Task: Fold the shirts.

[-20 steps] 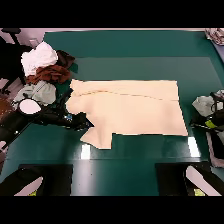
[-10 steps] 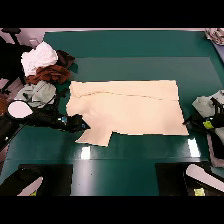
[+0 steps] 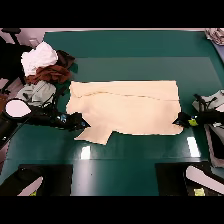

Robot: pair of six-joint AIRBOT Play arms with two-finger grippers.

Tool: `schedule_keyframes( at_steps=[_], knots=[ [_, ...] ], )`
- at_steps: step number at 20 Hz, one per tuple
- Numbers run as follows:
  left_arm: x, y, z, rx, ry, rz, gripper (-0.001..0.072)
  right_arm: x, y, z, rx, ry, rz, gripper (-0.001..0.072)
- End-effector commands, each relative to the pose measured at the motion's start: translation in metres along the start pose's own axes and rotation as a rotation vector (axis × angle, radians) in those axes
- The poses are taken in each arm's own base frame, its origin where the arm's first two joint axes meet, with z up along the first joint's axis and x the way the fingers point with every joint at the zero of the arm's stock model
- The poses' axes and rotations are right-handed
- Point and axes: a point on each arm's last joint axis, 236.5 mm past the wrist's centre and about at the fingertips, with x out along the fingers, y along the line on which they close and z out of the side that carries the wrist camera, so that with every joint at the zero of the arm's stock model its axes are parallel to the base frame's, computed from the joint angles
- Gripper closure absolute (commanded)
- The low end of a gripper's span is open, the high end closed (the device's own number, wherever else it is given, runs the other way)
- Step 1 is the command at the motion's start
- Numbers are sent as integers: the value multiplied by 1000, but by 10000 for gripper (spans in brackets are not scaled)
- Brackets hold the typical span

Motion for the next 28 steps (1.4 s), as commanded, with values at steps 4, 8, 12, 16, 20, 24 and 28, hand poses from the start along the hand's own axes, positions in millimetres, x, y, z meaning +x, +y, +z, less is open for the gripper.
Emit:
schedule_keyframes(
  at_steps=[4, 8, 12, 16, 20, 24, 28],
  knots=[
    [-25, -24, -11, 37, -12, -19, 673, -94, 50, 27, -42, -226, 3, 679],
    [-54, -18, -12, 32, -149, 60, 673, -153, 54, 30, 6, -362, -3, 679],
    [-57, -5, 9, 36, -231, 115, 673, -159, 57, 29, 44, -379, 12, 680],
    [-57, 9, 47, 44, -345, 160, 673, -150, 51, 38, 78, -360, 15, 679],
    [-34, 22, 85, 32, -379, 162, 673, -128, 45, 51, 93, -316, 18, 679],
    [-27, 17, 128, 85, -432, 164, 674, -109, 53, 72, 58, -326, 17, 678],
    [-12, 18, 163, 142, -410, 194, 674, -102, 62, 99, 27, -363, 15, 679]
  ],
)
